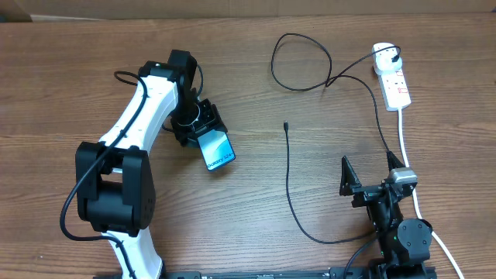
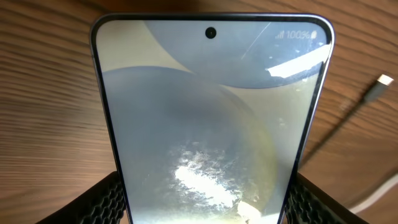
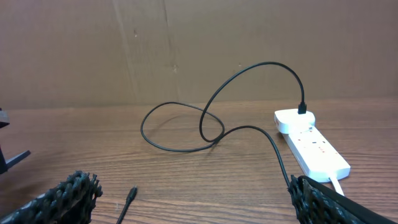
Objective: Plug charger to phone and switch on socket
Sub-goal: 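Lift the phone with the left gripper and tilt it upright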
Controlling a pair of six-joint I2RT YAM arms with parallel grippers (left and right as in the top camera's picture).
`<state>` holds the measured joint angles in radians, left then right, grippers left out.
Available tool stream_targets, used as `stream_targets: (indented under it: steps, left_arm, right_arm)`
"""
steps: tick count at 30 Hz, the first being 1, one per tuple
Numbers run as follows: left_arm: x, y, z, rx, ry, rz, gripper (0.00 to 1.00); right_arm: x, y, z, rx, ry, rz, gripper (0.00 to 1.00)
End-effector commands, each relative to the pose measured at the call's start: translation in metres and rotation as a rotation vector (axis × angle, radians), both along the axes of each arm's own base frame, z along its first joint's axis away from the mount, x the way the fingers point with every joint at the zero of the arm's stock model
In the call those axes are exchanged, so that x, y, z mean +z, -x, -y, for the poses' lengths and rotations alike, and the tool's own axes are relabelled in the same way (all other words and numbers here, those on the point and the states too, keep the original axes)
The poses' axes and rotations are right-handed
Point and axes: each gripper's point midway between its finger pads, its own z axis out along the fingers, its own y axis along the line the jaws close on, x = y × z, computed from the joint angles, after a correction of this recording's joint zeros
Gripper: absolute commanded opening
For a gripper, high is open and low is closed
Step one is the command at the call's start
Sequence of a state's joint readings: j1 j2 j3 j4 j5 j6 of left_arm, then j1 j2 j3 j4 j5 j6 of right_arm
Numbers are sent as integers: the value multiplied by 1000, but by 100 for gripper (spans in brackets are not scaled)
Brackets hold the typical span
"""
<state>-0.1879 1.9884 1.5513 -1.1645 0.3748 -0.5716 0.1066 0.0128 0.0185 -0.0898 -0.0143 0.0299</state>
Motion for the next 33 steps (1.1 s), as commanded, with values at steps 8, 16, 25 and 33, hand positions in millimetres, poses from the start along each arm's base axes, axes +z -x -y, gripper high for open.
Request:
stream_targets:
  steps: [8, 16, 25, 33]
  left_arm:
    - [33, 0, 38, 321, 279, -217, 4]
    - [77, 4, 63, 396, 577, -388, 4]
    - [109, 13, 74, 435, 743, -538, 4]
    - [125, 10, 80, 468, 827, -610, 4]
  right_arm:
    - [-2, 0, 0, -5, 1, 4, 100]
    - [-2, 0, 0, -5, 1, 4, 100]
    - [-2, 0, 0, -5, 1, 5, 100]
    - [-2, 0, 0, -5, 1, 4, 100]
